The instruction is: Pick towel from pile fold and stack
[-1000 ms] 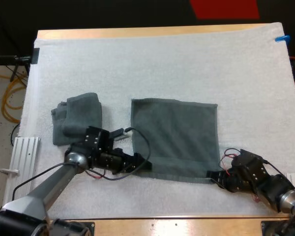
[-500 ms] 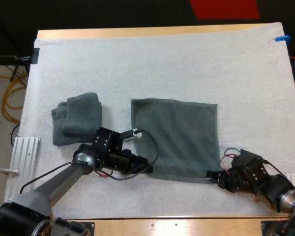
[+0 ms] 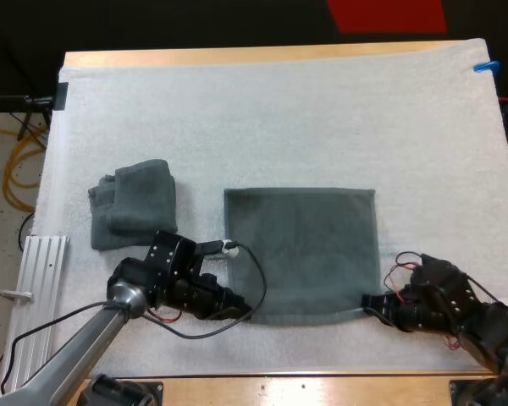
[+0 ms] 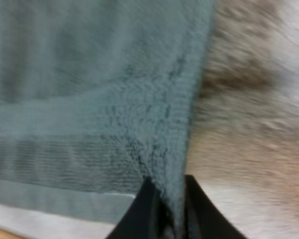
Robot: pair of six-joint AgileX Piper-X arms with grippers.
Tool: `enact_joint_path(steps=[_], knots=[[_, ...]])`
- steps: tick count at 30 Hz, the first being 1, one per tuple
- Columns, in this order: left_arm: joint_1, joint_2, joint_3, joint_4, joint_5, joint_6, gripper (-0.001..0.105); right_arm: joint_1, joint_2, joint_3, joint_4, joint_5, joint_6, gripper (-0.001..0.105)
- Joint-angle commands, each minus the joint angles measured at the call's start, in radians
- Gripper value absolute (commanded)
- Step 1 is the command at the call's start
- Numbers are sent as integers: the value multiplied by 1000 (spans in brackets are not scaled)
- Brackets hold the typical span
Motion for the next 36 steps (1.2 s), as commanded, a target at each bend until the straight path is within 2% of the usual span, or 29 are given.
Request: enact_joint_path(steps=[1,4,9,14,17,20,23,29,36], knots=[[-2,-11,3,14,0,5,0,2,-18,-17,7,-2,-5,0],[14,-6,3,-49,2,-25,0,0,-5,-21,-37,16,57,0],[78,67,3,-258,73,-172,0,0,109,-21,-128,20,122,0],[125,219,3,-490,187,-292,0,-11,254,-21,-373,20,230,0],[145,286,2,-611,211,-356,0,-55,314,-21,-487,20,290,0],[170,325,-10,-706,212,-401,0,-129,360,-21,-544,14,297,0],[195,348,-25,-768,208,-430,0,-199,399,-21,-589,-19,297,0],[240,389,-47,-802,209,-430,0,-294,473,-33,-676,-55,297,0],[244,415,-78,-823,196,-429,0,-305,545,-76,-702,-69,286,0]])
